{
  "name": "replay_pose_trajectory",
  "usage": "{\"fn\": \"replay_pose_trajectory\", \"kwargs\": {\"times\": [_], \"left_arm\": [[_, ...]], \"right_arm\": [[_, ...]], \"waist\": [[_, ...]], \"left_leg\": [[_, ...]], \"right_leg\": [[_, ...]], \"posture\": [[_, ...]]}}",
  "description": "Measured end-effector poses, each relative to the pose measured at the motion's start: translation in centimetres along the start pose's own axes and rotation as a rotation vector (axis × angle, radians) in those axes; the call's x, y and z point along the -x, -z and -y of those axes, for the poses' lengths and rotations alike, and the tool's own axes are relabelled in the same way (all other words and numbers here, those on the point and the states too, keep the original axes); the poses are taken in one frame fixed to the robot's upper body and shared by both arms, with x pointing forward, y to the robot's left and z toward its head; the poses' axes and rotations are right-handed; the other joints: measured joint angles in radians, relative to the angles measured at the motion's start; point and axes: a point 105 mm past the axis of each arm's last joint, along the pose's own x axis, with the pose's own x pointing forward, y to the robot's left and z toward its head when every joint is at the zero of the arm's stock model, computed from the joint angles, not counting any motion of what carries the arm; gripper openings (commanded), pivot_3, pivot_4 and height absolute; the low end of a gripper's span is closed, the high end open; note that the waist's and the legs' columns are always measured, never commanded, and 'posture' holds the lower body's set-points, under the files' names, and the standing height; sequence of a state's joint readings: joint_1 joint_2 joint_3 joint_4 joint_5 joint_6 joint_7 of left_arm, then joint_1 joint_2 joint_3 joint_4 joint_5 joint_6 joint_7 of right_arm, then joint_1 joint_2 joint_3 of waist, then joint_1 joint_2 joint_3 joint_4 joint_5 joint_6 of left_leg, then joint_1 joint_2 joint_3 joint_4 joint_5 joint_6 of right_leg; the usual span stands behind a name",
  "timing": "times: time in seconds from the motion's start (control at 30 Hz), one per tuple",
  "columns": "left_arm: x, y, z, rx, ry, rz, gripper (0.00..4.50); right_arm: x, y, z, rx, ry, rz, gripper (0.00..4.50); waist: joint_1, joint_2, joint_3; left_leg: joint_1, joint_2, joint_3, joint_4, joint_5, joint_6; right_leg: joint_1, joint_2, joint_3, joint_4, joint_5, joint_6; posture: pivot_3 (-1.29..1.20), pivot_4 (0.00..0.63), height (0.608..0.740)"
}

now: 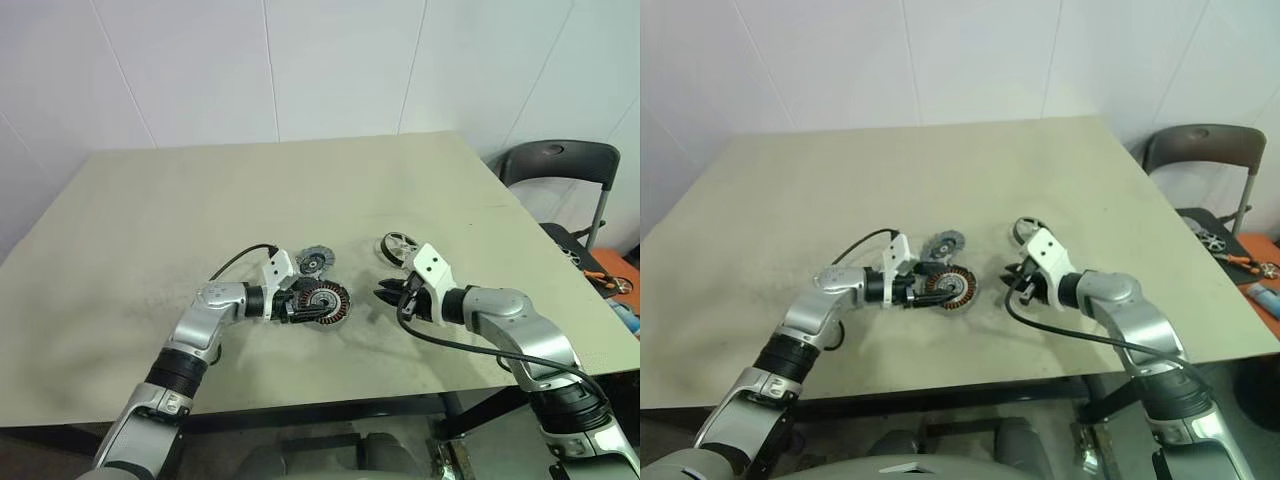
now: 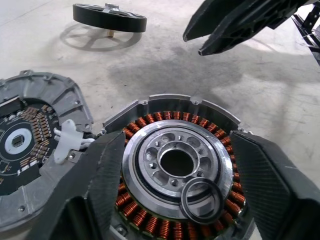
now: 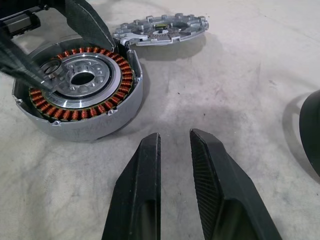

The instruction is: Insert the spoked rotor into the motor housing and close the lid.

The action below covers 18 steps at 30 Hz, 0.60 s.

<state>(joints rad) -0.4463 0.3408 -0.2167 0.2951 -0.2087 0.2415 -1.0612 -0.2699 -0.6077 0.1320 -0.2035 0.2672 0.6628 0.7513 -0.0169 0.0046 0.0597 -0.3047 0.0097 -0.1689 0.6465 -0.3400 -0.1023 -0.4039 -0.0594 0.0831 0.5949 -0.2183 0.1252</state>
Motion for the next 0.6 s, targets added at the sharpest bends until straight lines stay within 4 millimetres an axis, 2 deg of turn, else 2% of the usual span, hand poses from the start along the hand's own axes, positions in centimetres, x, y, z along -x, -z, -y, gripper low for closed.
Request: {"fn": "replay_pose_trajectory", "kwargs": {"times": [0.17,0.43,0.6], "left_arm": [[0.5,-0.2,-0.5,-0.007,-0.014,0.006,3.36],[4.0,-4.0,-3.8,0.012,-0.131,0.121,3.36],[5.5,-3.6,-5.1,0.076,-0.201,0.141,3.36]], "right_arm": [[0.0,0.0,0.0,0.0,0.0,0.0,0.94],[-0.4,-0.5,-0.4,-0.015,-0.016,0.026,0.94],[-0.6,-2.0,-0.7,0.007,-0.045,0.059,0.94]], "waist": [[-0.001,0.0,0.0],[-0.001,0.0,0.0],[-0.004,0.0,0.0]], "left_leg": [[0.0,0.0,0.0,0.0,0.0,0.0],[0.0,0.0,0.0,0.0,0.0,0.0],[0.0,0.0,0.0,0.0,0.0,0.0]], "right_leg": [[0.0,0.0,0.0,0.0,0.0,0.0],[0.0,0.0,0.0,0.0,0.001,0.002],[-0.001,0.0,0.0,0.0,0.001,0.001]], "posture": [[0.0,0.0,0.74],[0.0,0.0,0.74],[0.0,0.0,0.74]]}}
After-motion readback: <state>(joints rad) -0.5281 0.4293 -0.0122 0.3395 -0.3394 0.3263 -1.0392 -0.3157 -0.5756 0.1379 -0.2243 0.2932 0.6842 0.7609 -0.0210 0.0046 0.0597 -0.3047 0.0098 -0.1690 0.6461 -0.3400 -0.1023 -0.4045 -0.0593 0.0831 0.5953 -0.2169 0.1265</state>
